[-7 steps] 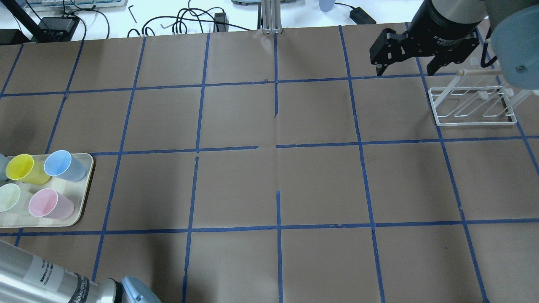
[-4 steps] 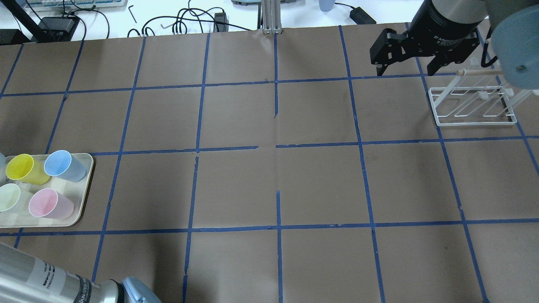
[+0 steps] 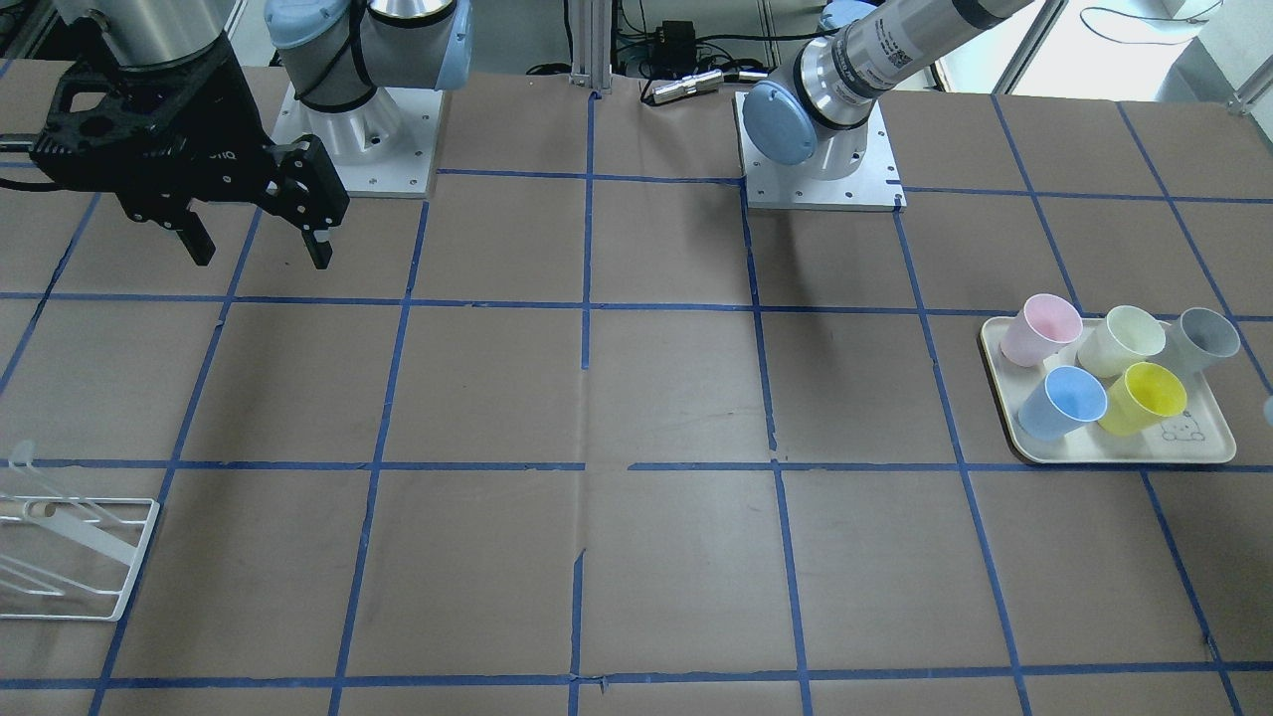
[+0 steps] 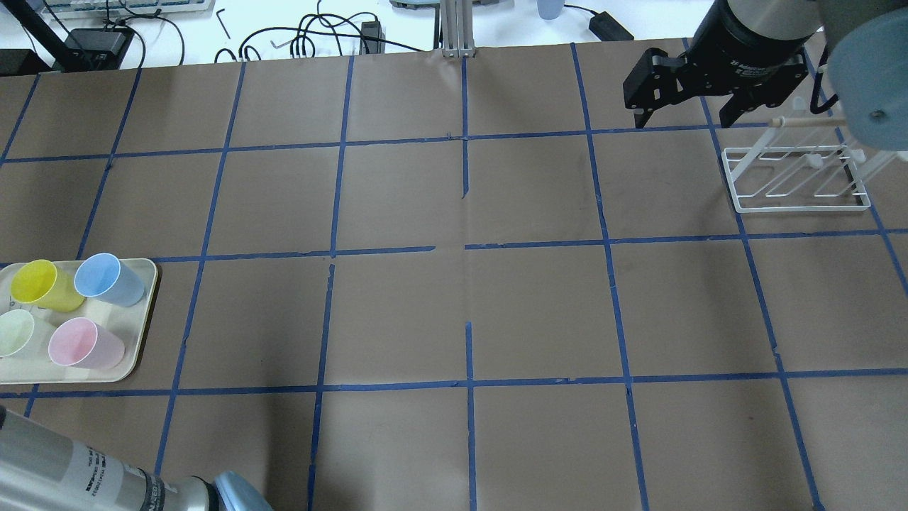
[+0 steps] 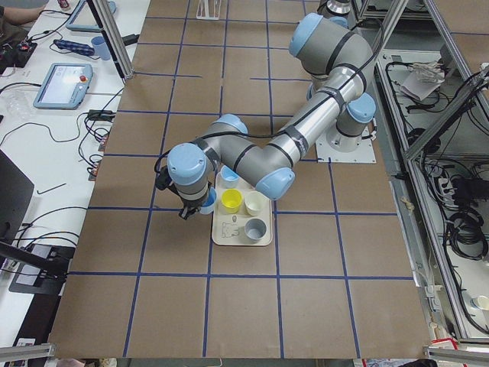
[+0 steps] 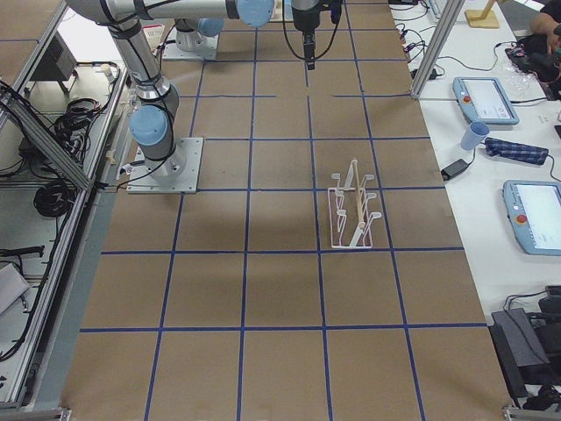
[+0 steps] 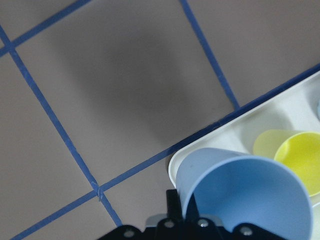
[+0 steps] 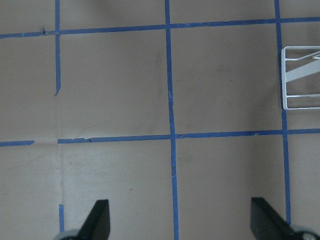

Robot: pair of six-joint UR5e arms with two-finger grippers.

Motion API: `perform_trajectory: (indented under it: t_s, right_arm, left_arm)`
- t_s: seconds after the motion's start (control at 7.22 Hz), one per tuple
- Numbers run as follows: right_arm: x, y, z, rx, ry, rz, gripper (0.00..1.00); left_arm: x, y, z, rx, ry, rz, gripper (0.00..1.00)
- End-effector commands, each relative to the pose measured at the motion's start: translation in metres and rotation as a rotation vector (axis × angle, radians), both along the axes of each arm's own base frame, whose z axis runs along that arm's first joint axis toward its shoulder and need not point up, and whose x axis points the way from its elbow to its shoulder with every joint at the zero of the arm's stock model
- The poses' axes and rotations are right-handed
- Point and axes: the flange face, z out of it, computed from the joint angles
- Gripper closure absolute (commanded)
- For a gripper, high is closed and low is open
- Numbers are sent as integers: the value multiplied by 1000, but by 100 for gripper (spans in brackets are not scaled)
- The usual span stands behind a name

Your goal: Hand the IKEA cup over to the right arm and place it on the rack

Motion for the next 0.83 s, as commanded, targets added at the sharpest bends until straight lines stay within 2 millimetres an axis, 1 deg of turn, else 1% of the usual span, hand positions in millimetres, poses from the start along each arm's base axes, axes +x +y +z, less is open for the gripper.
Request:
perform_trajectory:
  t_s: [0.0,0.14,0.28,0.42,0.55,0.69]
  right_arm:
    - [3,0,-1,3,4,8,0]
    - [1,-1,-1,4,3,11,0]
    - [3,1,5,-5,0,4,0]
    - [1,2,-4,29,4,0,0]
    - [0,4,-7,60,-8,2,0]
    - [1,7,-9,78,-9,2,0]
  left_arm:
    - [-79,1,18,58,421,144,100]
    - [-121,-5,29,129,508,198,100]
    - [-170,-10,34,221,602,221,100]
    - [-218,-19,44,280,709,274,100]
    - [-275,-28,46,345,795,278,100]
    - [-321,-29,36,383,843,257,100]
